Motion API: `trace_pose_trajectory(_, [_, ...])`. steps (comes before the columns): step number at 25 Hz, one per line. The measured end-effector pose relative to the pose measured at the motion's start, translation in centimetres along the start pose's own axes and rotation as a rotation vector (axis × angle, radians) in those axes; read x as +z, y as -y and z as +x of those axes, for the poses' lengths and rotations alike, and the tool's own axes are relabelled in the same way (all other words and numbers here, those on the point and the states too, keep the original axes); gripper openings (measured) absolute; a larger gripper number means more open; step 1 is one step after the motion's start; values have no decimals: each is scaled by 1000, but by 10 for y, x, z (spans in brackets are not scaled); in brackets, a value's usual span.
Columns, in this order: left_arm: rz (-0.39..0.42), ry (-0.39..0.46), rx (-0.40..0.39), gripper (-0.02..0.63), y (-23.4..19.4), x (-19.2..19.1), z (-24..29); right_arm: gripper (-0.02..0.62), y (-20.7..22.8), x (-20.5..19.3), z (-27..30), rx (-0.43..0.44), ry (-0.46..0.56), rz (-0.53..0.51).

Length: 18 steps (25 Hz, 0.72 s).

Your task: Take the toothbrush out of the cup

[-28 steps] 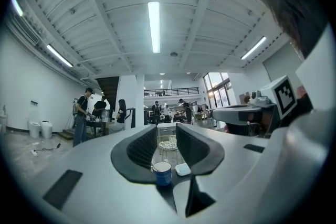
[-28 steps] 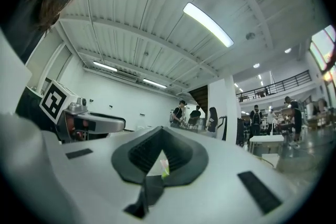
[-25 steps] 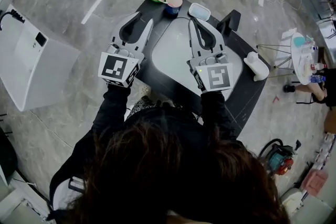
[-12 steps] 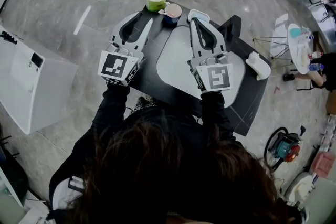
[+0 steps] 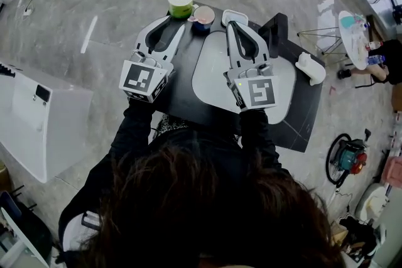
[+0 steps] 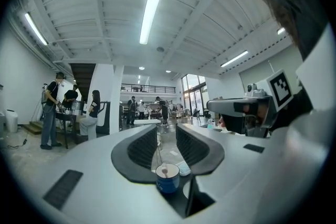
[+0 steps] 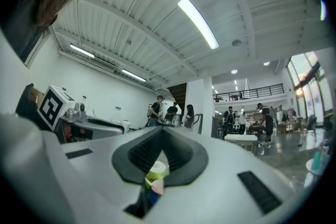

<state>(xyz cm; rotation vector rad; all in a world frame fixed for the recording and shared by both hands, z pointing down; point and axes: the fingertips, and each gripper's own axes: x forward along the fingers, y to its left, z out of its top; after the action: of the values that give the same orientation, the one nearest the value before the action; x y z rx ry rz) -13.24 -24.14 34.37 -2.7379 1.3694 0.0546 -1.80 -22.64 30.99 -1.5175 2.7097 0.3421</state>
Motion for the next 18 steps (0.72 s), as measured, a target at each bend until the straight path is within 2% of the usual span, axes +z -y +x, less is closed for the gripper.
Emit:
trace_pose_trajectory(10, [-15,-18,-30,112,-5,-12,14,3,6,-8,8,-20,-44,-1])
trace_pose_trajectory(18, [-25,-51,-57,114,0,-26,29,3,13,-9,16,24,-17,4])
